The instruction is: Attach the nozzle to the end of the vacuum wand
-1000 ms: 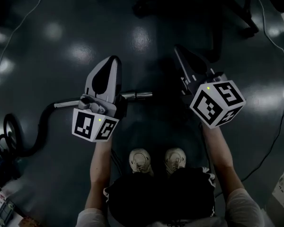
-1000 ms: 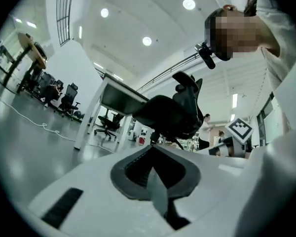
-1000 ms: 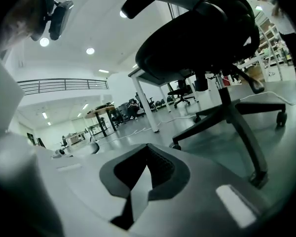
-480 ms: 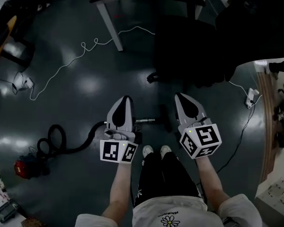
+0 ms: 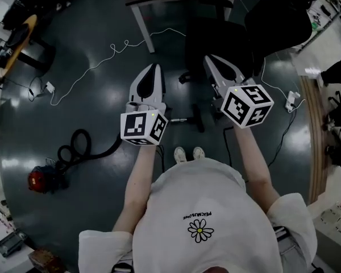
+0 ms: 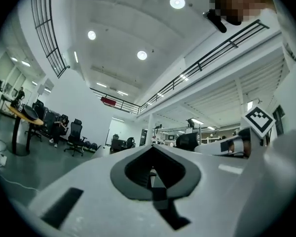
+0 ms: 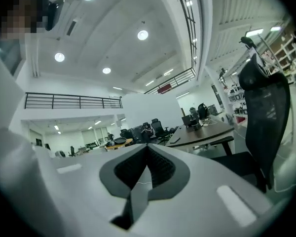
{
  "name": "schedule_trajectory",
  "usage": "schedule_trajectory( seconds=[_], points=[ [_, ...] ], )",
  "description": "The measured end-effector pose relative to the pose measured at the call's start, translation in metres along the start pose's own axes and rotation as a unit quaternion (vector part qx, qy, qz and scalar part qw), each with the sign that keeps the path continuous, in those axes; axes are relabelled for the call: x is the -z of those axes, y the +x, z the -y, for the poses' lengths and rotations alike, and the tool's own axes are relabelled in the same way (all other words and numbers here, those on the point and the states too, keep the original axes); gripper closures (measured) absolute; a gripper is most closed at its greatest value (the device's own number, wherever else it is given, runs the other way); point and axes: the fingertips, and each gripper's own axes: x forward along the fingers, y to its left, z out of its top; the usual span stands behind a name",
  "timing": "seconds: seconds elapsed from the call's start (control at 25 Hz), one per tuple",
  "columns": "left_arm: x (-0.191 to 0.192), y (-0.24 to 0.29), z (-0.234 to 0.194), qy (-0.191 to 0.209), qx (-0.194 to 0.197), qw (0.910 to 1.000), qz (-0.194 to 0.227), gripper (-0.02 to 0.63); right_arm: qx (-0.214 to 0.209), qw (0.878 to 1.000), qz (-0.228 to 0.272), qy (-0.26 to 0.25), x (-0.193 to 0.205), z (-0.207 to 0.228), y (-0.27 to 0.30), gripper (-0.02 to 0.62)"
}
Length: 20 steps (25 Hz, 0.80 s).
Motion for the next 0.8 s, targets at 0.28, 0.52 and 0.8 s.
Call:
schedule_trajectory(
  seconds=[0.28,0.52,0.8],
  points=[
    [-0.027,-0.013,0.008,0.054,-0.002,0.9985,0.011,0.603,0.012,0.999,-0.012,-0.043,0.017,-0.023,-0.012,0.588],
    [-0.030,-0.018,0.009,0.053,0.003,0.9985,0.011,0.603,0.024,0.997,-0.006,-0.073,0.014,-0.031,-0.018,0.589],
    [-0.023,-0.029,0.006,0.039,-0.002,0.9992,0.003,0.603,0.019,0.997,-0.011,-0.080,0.016,-0.039,-0.020,0.589]
  ],
)
